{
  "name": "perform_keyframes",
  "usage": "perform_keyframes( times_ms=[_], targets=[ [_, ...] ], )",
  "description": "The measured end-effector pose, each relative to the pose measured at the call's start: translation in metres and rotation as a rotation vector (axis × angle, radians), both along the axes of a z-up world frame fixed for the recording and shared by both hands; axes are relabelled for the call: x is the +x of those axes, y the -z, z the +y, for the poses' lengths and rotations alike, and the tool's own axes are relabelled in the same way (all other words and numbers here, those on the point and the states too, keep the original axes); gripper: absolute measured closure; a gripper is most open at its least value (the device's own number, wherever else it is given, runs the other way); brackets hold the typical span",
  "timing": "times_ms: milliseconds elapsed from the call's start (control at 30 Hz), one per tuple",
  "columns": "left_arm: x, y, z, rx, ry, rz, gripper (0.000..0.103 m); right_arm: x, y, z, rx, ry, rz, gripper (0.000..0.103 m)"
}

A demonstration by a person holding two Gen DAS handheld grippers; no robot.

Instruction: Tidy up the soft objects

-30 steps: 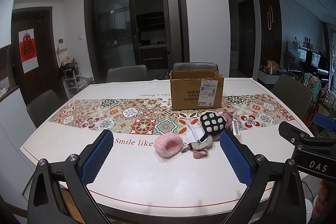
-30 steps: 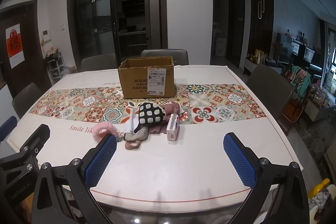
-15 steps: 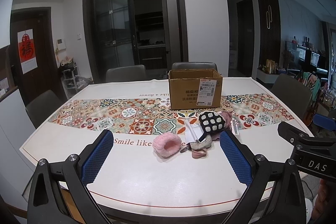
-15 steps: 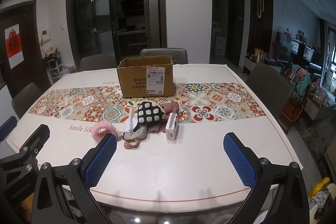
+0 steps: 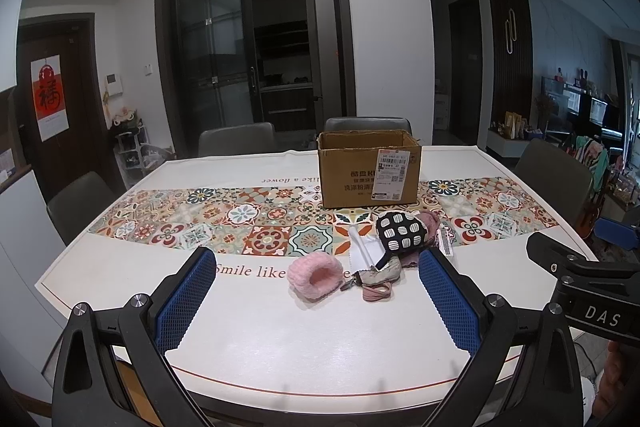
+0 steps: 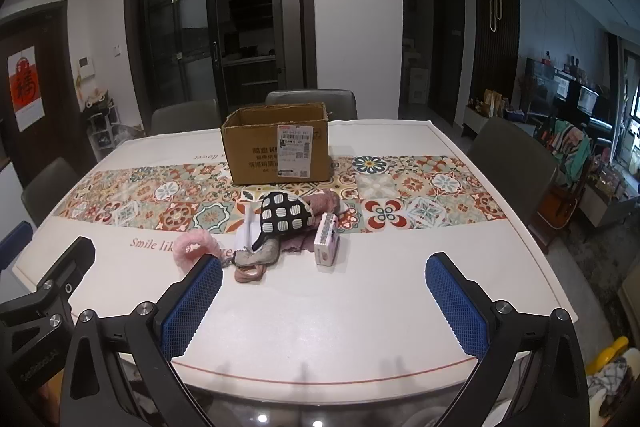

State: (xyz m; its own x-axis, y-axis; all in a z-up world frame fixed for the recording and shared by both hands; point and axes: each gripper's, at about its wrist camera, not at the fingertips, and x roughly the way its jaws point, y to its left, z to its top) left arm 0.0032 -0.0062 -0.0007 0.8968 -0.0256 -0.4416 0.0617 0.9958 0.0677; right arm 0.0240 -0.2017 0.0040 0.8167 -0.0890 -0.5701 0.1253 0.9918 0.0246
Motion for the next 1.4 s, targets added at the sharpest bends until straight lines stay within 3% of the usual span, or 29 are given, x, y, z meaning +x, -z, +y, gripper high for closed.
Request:
perform_keyframes(
  times_ms=[800,1200,1400],
  targets=[
    [0.052,0.021,0.016,-0.045,-0.048,0.113,0.0,0.048,0.026,0.011,0.011,-0.019,0.102,0.0],
    [0.115,0.042,0.023,-0.061,-0.111,0.185,0.0,0.107,0.046,0.013,0.042,0.005,0.171,0.0],
    [0.157,0.061,0.025,-0.078,-0.109,0.264,0.0,0.143,0.062,0.011,0.055,0.047,0.23,0.0]
  ],
)
